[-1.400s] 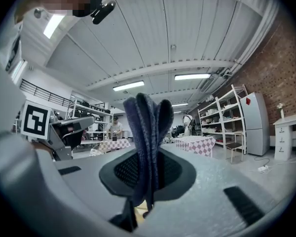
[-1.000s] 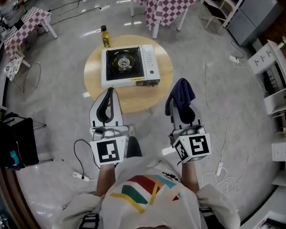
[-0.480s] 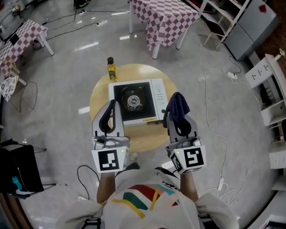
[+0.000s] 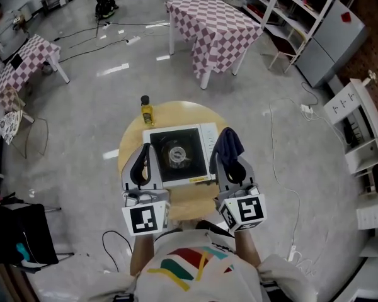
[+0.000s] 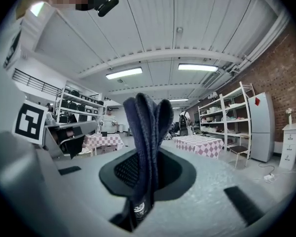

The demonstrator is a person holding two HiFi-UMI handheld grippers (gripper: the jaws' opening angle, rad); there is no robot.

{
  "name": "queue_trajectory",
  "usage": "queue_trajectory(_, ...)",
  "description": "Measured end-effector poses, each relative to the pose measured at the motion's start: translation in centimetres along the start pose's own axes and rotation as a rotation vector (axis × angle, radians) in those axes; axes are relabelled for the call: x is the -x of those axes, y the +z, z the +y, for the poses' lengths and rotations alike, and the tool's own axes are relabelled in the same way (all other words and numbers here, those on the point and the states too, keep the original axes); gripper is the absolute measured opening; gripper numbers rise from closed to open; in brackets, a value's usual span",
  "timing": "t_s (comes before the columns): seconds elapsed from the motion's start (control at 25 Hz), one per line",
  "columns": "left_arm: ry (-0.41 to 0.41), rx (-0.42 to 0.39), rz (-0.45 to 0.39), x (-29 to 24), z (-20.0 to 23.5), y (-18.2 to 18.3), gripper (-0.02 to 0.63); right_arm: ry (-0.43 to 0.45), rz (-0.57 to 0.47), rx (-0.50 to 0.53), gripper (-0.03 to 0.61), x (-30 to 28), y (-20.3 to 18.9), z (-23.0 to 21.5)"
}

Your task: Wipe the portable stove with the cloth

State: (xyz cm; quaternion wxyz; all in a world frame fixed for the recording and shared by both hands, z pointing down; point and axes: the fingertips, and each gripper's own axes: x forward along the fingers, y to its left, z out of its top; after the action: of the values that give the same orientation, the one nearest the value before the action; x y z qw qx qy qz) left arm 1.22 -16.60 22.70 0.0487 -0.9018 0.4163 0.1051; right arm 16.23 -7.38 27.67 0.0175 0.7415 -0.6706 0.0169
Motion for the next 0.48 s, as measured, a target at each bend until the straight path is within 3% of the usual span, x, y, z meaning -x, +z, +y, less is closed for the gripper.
queue_trajectory(0.12, 0.024, 0.018, -0.009, -0.8, -0.2, 0.6, 0.006, 0.034, -0.02, -0.015, 0.034, -0.8, 0.4, -0.3)
queue_trajectory(0.48, 0.023, -0.038, -0.007, -1.9, -2.6, 0.7, 0.006, 0.1, -0.048, -0.071, 0.034, -1.3, 0.4, -1.7)
